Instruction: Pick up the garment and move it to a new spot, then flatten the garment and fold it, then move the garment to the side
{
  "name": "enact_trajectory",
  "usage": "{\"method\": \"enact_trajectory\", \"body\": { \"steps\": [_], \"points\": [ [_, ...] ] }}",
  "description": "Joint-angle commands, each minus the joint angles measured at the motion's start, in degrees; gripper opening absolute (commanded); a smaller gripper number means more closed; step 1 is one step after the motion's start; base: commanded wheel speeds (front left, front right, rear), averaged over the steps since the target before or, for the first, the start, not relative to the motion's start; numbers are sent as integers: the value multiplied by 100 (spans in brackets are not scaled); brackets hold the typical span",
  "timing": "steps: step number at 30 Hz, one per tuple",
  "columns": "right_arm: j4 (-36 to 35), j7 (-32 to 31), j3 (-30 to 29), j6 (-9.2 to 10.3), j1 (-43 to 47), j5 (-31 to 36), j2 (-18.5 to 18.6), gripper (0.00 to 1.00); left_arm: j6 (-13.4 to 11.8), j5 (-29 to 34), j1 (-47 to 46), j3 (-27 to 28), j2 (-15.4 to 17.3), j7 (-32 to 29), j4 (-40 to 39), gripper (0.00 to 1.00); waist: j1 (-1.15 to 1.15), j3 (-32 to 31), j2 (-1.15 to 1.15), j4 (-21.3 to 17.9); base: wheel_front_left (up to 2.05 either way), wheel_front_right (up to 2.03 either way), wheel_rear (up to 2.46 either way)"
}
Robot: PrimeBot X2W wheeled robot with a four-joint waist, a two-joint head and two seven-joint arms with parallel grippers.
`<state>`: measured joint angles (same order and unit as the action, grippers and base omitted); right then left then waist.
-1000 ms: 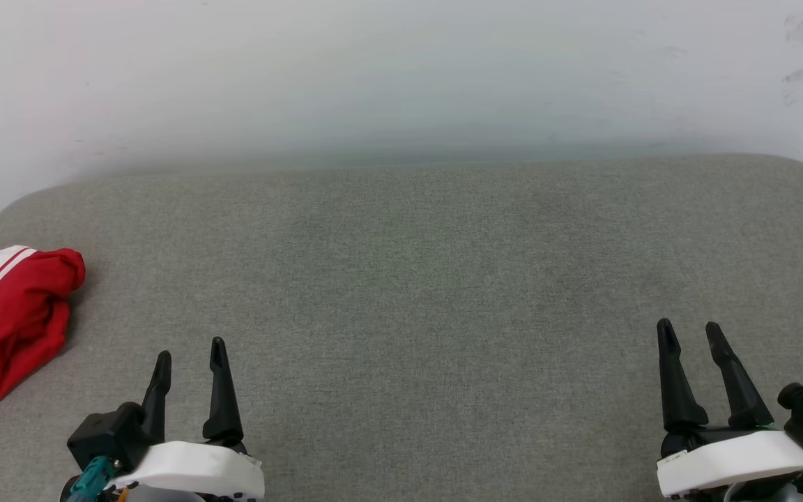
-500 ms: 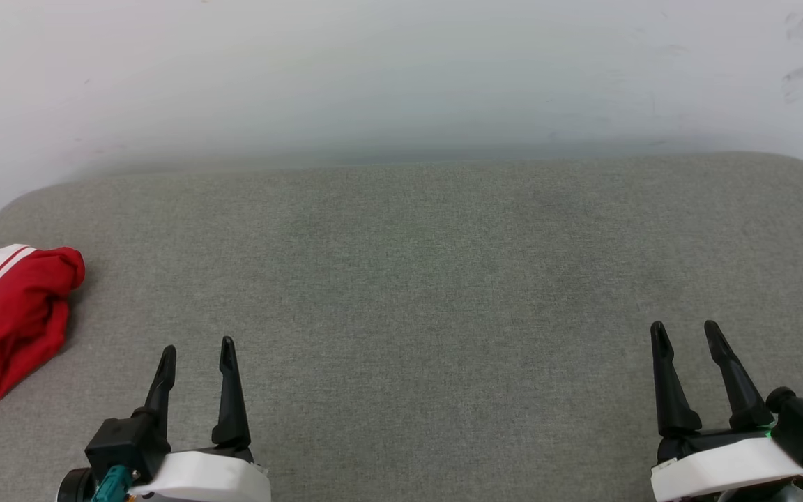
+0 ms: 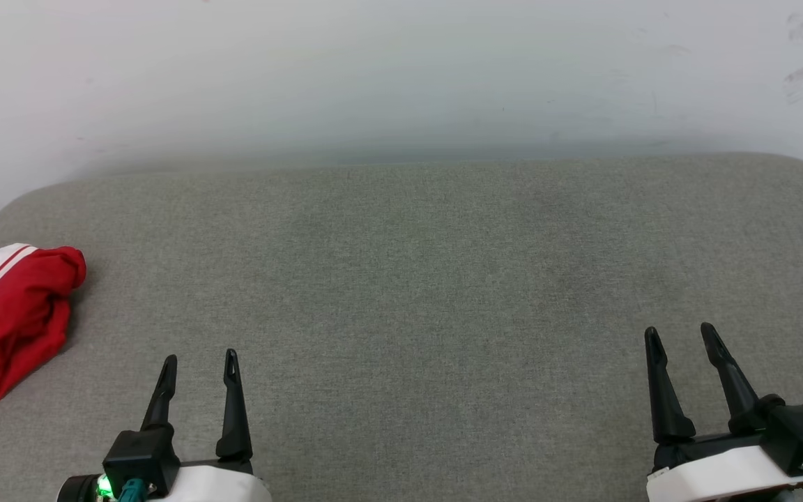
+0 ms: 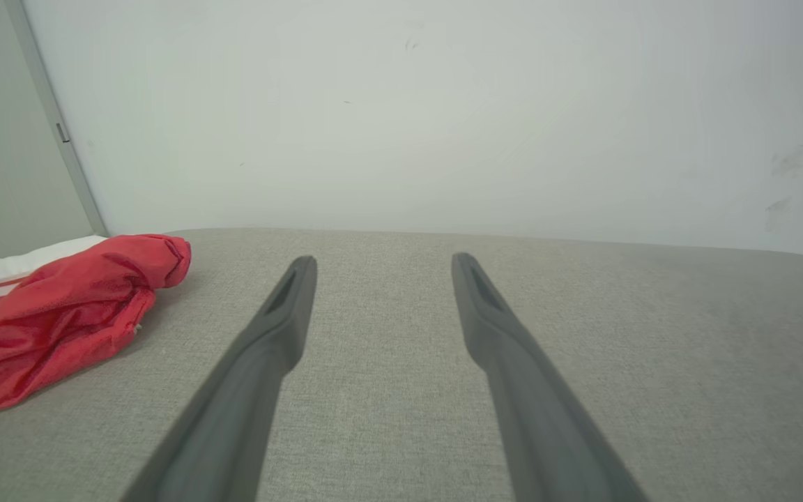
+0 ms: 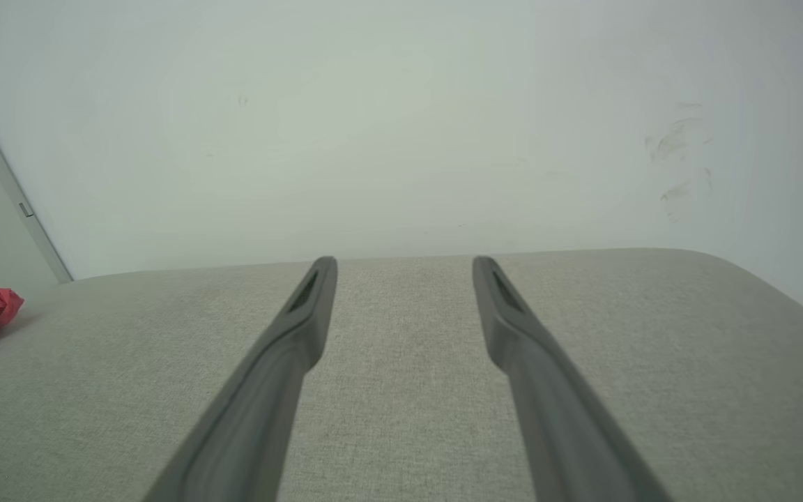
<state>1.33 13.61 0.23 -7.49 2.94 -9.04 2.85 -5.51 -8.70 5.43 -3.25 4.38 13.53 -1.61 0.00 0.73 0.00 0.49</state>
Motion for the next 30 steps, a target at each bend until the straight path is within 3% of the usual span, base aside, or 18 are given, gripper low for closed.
{"method": "enact_trajectory", "body": {
  "steps": [1, 14, 30],
  "points": [
    [-48, 34, 2, 0, 55, 71, 5, 100, 25, 100, 28, 16, -15, 45, -16, 100, 0, 2, 0, 1, 0, 0, 0],
    [-19, 169, 18, 0, 140, 333, 4, 100, 164, 477, 99, 180, -109, 179, 94, 100, 0, -1, 0, 4, 0, 0, 0],
    [102, 165, -14, 1, 123, -21, 4, 100, 286, 317, 45, 371, -150, 170, 247, 100, 0, -22, 0, -6, 0, 0, 0]
  ]
}}
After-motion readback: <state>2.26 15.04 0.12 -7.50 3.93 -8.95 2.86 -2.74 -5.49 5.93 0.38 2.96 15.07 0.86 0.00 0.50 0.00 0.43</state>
